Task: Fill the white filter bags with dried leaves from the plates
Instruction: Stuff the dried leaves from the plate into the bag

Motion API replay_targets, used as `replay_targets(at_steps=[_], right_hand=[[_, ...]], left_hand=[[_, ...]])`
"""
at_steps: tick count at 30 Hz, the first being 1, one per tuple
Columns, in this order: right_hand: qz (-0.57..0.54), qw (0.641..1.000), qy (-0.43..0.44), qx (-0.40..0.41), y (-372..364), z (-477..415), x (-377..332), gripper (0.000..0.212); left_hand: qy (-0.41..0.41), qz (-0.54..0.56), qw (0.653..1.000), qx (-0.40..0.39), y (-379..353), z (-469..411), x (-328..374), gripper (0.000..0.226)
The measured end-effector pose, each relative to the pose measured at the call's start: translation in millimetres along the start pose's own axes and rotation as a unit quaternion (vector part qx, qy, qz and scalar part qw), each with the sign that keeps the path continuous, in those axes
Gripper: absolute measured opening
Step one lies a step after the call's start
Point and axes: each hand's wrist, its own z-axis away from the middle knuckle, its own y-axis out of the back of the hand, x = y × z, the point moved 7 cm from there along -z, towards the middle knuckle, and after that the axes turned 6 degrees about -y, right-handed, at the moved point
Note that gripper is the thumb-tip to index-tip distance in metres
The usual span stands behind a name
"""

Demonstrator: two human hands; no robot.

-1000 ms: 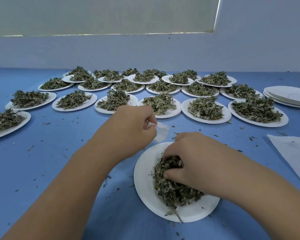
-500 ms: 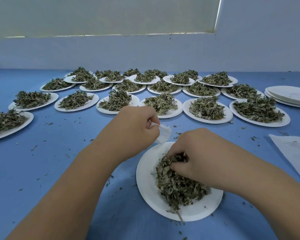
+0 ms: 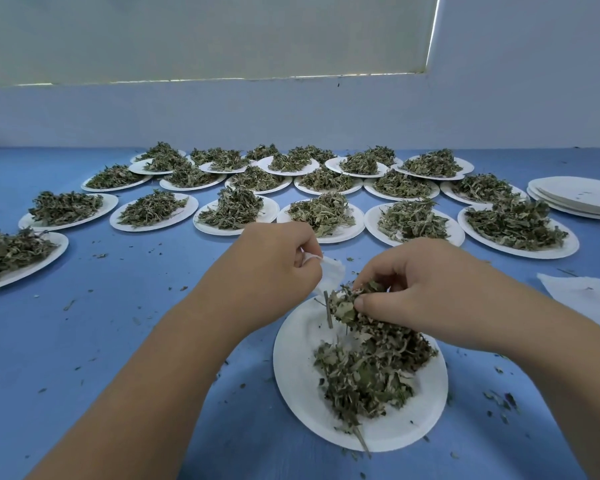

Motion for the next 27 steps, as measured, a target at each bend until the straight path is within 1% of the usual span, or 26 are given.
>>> replay_targets(at_steps=[4,7,10,12,16,24,27], right_hand=[[-0.022,1.0,-0.013,0.014,5,-1,3,0.014],[-0.011,0.999,-0.02,0.046,12,-2,6,0.021],[-0.005,0.997,-0.041,0.072,13,-3,7,0.019],[0.02,0.995,-0.051,0.083,9,-4,5,0.018],[0.079,0.99,-0.055,0.103,3,-5,2,0.025],[0.089,0.987,-0.064,0.118,1,-4,0,0.023],[0.098,0.984,-0.065,0.136,0,-4,-1,0.024]], left_hand=[[0.007,-0.013,1.0,0.008,1,0,0,0.015],[0.012,-0.025,0.999,0.022,2,1,1,0.017],[0.008,-0.03,0.999,0.025,1,1,2,0.016],[0.005,-0.035,0.999,0.024,-1,1,4,0.015],[0.001,-0.043,0.999,0.016,-4,2,8,0.014],[0.01,-0.053,0.998,0.011,-7,2,7,0.013],[0.012,-0.058,0.998,0.012,-10,3,8,0.012]])
